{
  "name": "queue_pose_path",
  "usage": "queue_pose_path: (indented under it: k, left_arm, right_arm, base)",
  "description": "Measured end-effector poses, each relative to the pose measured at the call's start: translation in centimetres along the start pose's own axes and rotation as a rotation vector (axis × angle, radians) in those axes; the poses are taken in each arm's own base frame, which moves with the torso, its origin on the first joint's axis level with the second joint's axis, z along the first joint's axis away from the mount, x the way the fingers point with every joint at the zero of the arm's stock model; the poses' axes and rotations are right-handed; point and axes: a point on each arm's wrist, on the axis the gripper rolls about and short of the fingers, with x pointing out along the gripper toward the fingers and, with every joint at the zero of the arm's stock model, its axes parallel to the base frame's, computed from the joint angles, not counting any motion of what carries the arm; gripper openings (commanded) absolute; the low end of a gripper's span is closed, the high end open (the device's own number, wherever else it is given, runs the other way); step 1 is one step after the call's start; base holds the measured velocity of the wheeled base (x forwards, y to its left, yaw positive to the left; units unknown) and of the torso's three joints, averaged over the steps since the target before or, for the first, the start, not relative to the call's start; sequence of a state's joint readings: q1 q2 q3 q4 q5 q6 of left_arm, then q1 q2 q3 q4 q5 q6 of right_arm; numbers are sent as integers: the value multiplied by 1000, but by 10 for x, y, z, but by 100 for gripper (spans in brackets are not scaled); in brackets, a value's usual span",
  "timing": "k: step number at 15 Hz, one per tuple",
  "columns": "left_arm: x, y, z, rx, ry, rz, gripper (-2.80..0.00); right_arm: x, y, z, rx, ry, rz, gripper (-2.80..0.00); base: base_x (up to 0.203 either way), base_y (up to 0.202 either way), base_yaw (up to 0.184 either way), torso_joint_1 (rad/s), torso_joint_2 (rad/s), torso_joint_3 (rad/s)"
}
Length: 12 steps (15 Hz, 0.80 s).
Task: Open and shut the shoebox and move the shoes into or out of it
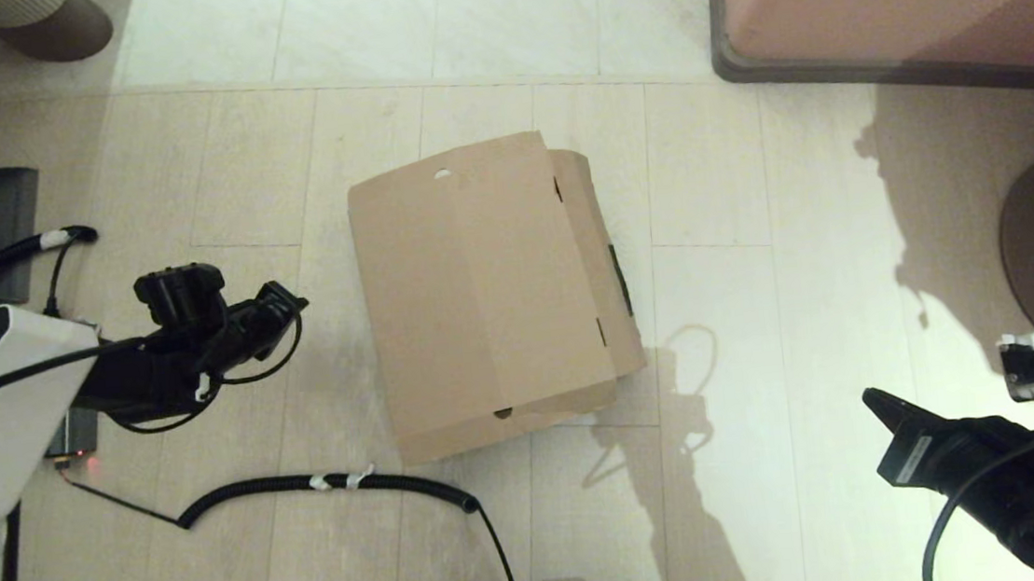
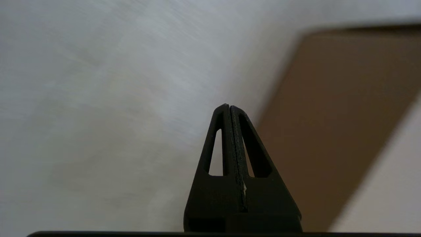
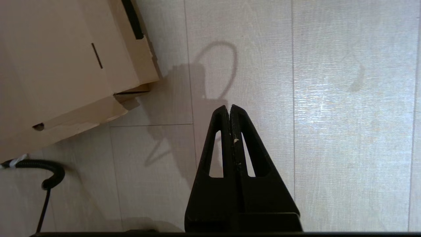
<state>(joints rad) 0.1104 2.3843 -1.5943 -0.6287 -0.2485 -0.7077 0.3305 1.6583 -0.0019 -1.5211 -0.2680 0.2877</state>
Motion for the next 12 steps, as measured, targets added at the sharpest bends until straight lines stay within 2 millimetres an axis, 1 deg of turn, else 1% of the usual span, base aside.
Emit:
queue_pose_path:
  k: [2, 5, 9, 11, 12]
  left_arm:
    - [9, -21, -16, -2, 31, -41, -280]
    - [25, -46, -29, 10, 42, -89, -280]
    - [48, -71, -55, 23, 67, -145, -280]
    - [54, -83, -72, 27, 95, -168, -280]
    - [56, -86, -77, 28, 106, -175, -280]
  right_arm:
    - [-1, 0, 0, 1, -4, -7, -280]
    - [-3, 0, 3, 3, -20, -17, -280]
    - [-3, 0, 4, 6, -28, -18, -280]
    - [-4, 0, 4, 7, -31, -26, -280]
    - [-4, 0, 4, 11, -33, -27, -280]
  base:
    - [0, 0, 0, 0, 0, 0]
    - [0, 0, 0, 0, 0, 0]
    - [0, 0, 0, 0, 0, 0]
    - [0, 0, 0, 0, 0, 0]
    - [0, 0, 0, 0, 0, 0]
